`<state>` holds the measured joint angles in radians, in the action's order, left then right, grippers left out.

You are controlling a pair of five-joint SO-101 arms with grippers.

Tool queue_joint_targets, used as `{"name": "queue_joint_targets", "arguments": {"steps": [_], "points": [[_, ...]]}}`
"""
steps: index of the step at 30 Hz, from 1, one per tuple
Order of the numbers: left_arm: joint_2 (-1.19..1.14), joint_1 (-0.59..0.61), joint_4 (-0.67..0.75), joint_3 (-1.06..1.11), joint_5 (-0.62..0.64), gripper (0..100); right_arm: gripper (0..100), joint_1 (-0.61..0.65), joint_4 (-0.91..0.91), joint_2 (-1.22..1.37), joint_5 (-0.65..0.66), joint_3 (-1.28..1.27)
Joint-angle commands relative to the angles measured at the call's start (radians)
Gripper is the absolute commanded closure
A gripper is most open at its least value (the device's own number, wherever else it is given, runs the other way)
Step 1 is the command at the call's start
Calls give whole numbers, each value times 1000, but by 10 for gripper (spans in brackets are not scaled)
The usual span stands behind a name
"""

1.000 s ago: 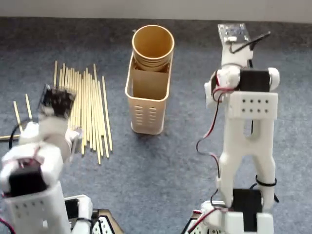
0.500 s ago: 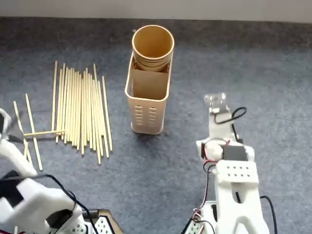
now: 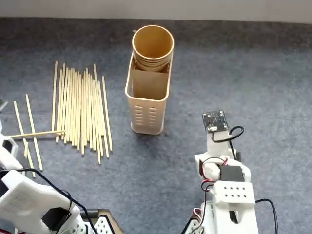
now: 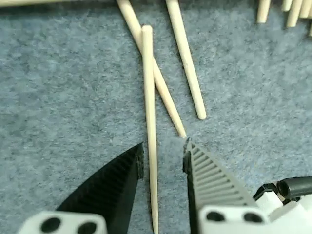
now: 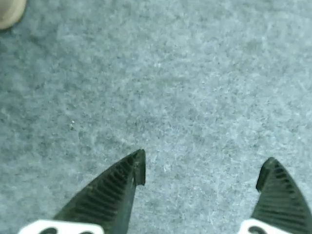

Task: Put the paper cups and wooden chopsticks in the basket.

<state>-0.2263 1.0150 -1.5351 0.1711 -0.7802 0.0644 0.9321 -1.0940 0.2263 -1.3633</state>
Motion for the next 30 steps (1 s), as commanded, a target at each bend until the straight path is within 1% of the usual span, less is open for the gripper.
{"name": "queue_joint_targets", "arguments": {"steps": [1,14,16,18,19,20,22,23,27,30], "points": [[10,4,80,54,-15,818,641,-8,-15,-61,6,-10],[7,7,339,249,-18,822,641,-8,-13,-108,6,-44],[7,8,371,265,-18,878,641,-8,-13,-108,6,-44],[7,8,381,262,-18,985,641,-8,-13,-108,6,-44],[15,7,379,252,-18,1000,641,-8,-15,-108,6,-45],[16,5,379,240,-18,982,641,-8,-15,-107,6,-45],[18,1,365,202,-14,996,641,-8,-15,-105,6,-47],[18,-1,336,174,-14,996,641,-7,-15,-105,6,-48],[18,-51,163,21,-11,995,641,-7,-53,-107,6,-91],[18,-111,35,-153,54,995,641,-7,-85,-107,6,-114]]}}
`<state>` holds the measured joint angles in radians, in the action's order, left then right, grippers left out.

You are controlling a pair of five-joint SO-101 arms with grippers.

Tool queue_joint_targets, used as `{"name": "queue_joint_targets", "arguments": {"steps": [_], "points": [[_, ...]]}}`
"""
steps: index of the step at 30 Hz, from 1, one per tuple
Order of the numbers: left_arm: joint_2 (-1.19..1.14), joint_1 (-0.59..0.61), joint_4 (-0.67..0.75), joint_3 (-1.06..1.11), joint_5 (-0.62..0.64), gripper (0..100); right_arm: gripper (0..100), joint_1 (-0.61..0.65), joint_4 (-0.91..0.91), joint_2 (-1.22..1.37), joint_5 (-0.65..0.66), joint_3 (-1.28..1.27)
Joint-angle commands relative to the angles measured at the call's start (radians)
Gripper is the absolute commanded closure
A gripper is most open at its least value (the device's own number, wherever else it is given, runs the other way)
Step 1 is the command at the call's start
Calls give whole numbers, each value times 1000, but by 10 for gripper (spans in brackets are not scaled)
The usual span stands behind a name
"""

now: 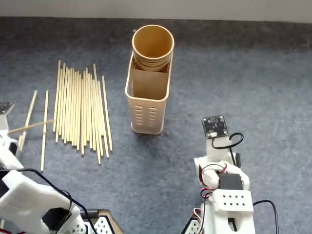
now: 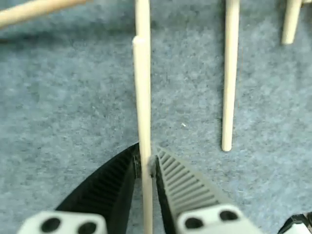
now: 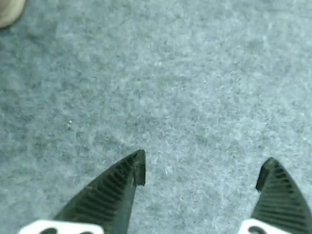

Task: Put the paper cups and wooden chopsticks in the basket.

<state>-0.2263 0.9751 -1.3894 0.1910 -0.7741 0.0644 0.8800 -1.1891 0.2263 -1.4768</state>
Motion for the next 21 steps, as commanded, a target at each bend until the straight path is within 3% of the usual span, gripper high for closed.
{"name": "queue_joint_targets", "arguments": {"steps": [1,7,15,21], "points": [[18,-91,-149,-243,68,995,641,-7,-33,-12,6,-1],[18,-242,-376,-731,201,995,641,-7,-33,-12,6,-2],[18,-378,-384,-1063,348,995,641,-5,-35,-12,6,-2],[18,-558,-356,-1311,511,995,641,58,-35,-8,6,-4]]}}
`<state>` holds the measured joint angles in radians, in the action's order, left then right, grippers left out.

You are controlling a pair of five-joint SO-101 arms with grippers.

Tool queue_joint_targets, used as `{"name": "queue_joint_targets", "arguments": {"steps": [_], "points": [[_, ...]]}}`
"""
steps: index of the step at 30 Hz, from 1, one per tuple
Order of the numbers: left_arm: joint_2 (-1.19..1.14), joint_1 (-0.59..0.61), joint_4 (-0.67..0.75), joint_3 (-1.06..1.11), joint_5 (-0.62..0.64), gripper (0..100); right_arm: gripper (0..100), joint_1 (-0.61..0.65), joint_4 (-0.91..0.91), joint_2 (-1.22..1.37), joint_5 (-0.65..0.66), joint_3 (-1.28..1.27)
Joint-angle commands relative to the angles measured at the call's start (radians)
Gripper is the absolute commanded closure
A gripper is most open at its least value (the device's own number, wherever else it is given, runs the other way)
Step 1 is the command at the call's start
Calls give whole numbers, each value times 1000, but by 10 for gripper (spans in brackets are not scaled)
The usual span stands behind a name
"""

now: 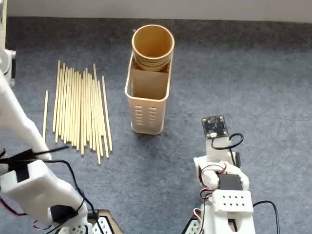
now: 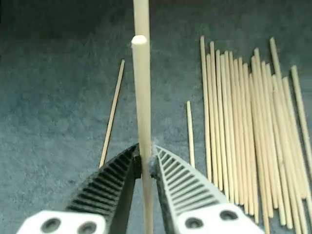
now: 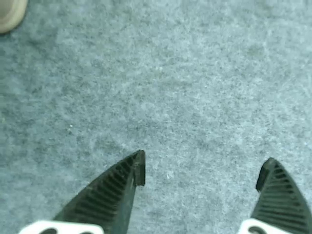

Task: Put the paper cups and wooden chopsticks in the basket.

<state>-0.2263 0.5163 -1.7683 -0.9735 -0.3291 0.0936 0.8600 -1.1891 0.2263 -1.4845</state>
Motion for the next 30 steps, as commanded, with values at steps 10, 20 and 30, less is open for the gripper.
{"name": "queue_joint_targets", "arguments": {"steps": [10,20,30], "points": [[12,-446,288,-415,299,995,641,28,-15,-8,6,4],[-47,-687,529,-344,445,995,641,28,-15,-8,6,4],[-91,-757,396,-305,546,995,641,28,-15,-10,6,4]]}}
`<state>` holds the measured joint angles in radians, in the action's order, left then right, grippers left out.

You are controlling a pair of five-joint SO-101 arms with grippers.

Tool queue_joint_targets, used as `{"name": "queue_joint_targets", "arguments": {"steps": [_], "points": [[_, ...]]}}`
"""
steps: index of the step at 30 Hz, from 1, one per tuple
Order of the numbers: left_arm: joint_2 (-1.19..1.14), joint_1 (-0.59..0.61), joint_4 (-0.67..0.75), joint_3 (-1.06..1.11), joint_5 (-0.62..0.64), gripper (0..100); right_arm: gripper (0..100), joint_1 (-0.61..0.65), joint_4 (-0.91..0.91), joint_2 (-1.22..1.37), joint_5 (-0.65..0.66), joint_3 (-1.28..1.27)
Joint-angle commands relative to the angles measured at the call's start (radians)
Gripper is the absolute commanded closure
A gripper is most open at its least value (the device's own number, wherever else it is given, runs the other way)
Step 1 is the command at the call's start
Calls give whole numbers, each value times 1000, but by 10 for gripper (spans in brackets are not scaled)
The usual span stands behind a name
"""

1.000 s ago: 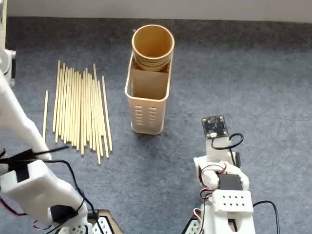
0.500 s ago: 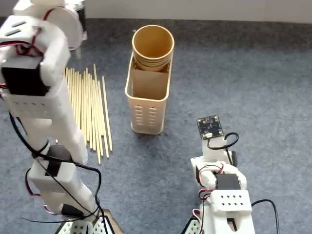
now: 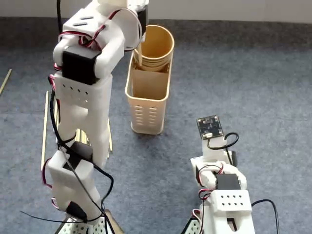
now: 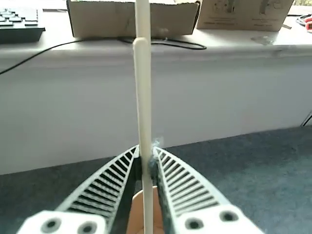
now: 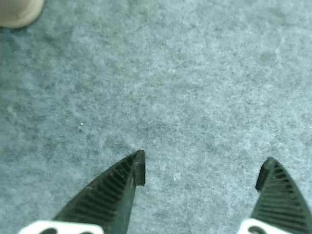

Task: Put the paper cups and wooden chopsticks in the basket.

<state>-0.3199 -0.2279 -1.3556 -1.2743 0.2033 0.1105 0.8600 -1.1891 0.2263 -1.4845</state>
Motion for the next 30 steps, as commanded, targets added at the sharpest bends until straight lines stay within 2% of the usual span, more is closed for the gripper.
{"name": "queue_joint_targets", "arguments": {"steps": [1,8,13,30], "points": [[-1,-15,-21,-1,18,995,641,12,-15,-10,6,4],[-50,-61,-80,-5,17,985,641,12,-15,-10,8,4],[-56,-82,-155,-5,14,889,641,12,-15,-10,8,4],[-51,-61,-193,-44,11,888,641,12,-15,-10,8,4]]}}
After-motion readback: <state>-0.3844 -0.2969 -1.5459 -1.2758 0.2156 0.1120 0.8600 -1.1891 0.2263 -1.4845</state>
